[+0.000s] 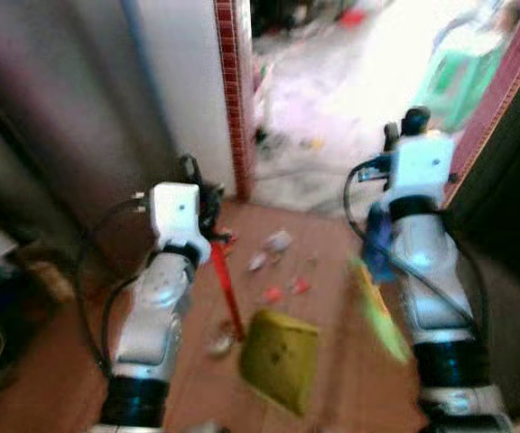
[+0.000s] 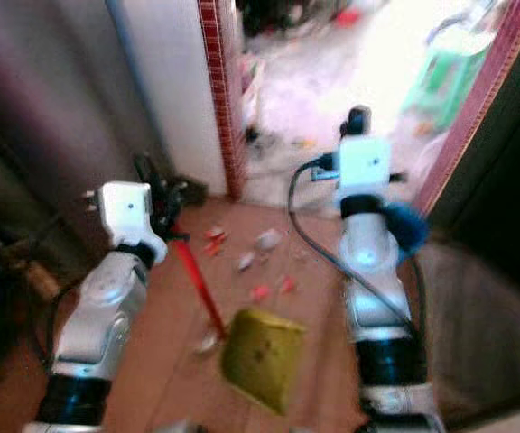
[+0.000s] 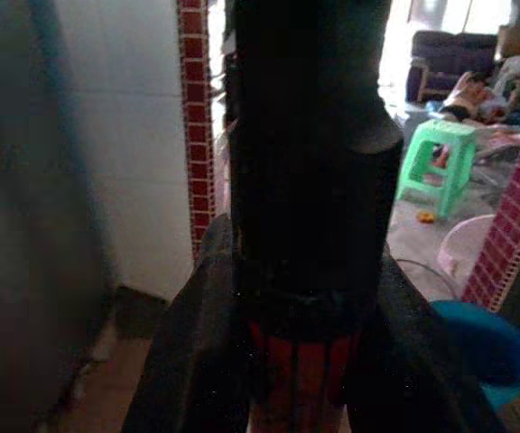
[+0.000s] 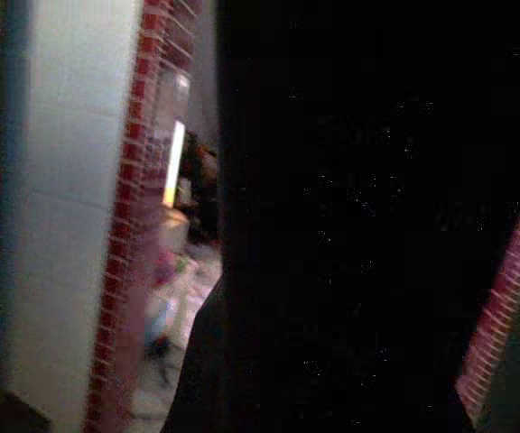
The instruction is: Sweep floor
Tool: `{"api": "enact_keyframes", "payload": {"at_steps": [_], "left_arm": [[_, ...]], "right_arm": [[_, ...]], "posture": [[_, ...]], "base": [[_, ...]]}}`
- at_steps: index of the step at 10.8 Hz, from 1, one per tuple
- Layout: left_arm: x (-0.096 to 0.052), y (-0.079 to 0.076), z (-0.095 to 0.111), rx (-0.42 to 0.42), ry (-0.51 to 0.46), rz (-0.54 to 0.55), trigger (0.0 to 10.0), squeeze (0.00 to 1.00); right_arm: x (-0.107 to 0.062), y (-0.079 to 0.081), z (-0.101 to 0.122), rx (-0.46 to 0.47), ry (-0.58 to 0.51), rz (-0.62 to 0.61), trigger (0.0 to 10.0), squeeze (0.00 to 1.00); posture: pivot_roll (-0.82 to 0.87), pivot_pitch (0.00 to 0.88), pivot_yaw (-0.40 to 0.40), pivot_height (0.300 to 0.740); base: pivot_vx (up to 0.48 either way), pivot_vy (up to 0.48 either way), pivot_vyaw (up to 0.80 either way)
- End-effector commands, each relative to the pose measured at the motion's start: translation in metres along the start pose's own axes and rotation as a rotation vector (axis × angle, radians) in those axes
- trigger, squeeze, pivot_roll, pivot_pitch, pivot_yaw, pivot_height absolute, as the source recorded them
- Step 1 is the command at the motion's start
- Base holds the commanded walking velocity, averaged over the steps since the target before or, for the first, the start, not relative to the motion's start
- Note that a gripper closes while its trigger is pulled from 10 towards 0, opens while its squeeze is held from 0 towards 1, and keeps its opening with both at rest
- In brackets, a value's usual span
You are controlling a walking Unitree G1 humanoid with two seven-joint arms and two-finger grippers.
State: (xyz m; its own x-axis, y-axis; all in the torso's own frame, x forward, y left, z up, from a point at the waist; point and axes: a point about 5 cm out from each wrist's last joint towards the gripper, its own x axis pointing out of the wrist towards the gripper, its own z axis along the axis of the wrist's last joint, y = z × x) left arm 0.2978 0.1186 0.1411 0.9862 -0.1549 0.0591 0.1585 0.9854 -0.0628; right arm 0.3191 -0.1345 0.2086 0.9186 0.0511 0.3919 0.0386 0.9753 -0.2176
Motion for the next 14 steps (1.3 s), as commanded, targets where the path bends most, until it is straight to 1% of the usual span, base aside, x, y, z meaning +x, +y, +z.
{"api": "enact_keyframes", "payload": {"at_steps": [1, 3, 4, 5, 6, 7, 8, 9, 10, 11, 13, 14], "left_arm": [[0.003, -0.001, 0.01, 0.05, -0.046, 0.004, 10.0, 0.0], [0.002, -0.003, 0.008, 0.055, -0.052, 0.006, 10.0, 0.0], [0.004, -0.001, 0.002, 0.063, -0.036, 0.015, 10.0, 0.0], [0.005, 0.0, -0.006, 0.092, -0.019, 0.026, 10.0, 0.0], [0.007, 0.004, -0.014, 0.109, -0.015, 0.032, 10.0, 0.0], [0.01, 0.009, -0.02, 0.132, -0.013, 0.059, 10.0, 0.0], [0.014, 0.017, -0.022, 0.161, -0.021, 0.12, 10.0, 0.0], [0.018, 0.025, -0.025, 0.18, -0.024, 0.217, 10.0, 0.0], [0.022, 0.022, -0.026, 0.131, -0.011, 0.241, 10.0, 0.0], [0.024, 0.014, -0.023, 0.103, -0.03, 0.193, 10.0, 0.0], [0.023, 0.008, -0.027, 0.074, -0.034, 0.142, 10.0, 0.0], [0.023, 0.008, -0.028, 0.083, -0.04, 0.153, 10.0, 0.0]], "right_arm": [[0.002, -0.005, 0.013, 0.008, -0.065, -0.015, 10.0, 0.0], [0.0, -0.006, 0.011, -0.003, -0.051, -0.013, 10.0, 0.0], [-0.001, -0.004, 0.006, 0.002, -0.026, -0.005, 10.0, 0.0], [-0.003, -0.002, -0.001, 0.011, 0.008, 0.001, 10.0, 0.0], [-0.007, -0.004, -0.014, 0.015, 0.058, 0.005, 10.0, 0.0], [-0.011, -0.006, -0.029, 0.032, 0.112, 0.001, 10.0, 0.0], [-0.015, -0.008, -0.042, 0.06, 0.161, -0.011, 10.0, 0.0], [-0.016, -0.01, -0.049, 0.05, 0.188, -0.019, 10.0, 0.0], [-0.016, -0.011, -0.049, 0.053, 0.192, -0.019, 10.0, 0.0], [-0.016, -0.011, -0.048, 0.068, 0.192, -0.026, 10.0, 0.0], [-0.019, -0.01, -0.048, 0.075, 0.185, -0.027, 10.0, 0.0], [-0.021, -0.009, -0.048, 0.063, 0.182, -0.024, 10.0, 0.0]], "posture": [[-0.09, 0.008, 0.057, 0.74], [-0.09, 0.013, 0.054, 0.74], [-0.09, 0.016, 0.051, 0.74], [-0.08, 0.019, 0.048, 0.74], [-0.08, 0.021, 0.042, 0.74], [-0.08, 0.026, 0.038, 0.74], [-0.08, 0.031, 0.035, 0.74], [-0.08, 0.033, 0.033, 0.74], [-0.08, 0.033, 0.031, 0.74], [-0.09, 0.034, 0.032, 0.74], [-0.1, 0.033, 0.04, 0.74], [-0.1, 0.029, 0.043, 0.74]], "base": [[0.0, 0.0, 0.0], [0.0, 0.0, 0.0], [0.0, 0.0, 0.0], [0.0, 0.0, 0.0], [0.0, 0.0, 0.0], [0.0, 0.0, 0.0], [0.0, 0.0, 0.0], [0.0, 0.0, 0.0], [0.0, 0.0, 0.0], [0.0, 0.0, 0.0], [0.0, 0.0, 0.0], [0.0, 0.0, 0.0]]}}
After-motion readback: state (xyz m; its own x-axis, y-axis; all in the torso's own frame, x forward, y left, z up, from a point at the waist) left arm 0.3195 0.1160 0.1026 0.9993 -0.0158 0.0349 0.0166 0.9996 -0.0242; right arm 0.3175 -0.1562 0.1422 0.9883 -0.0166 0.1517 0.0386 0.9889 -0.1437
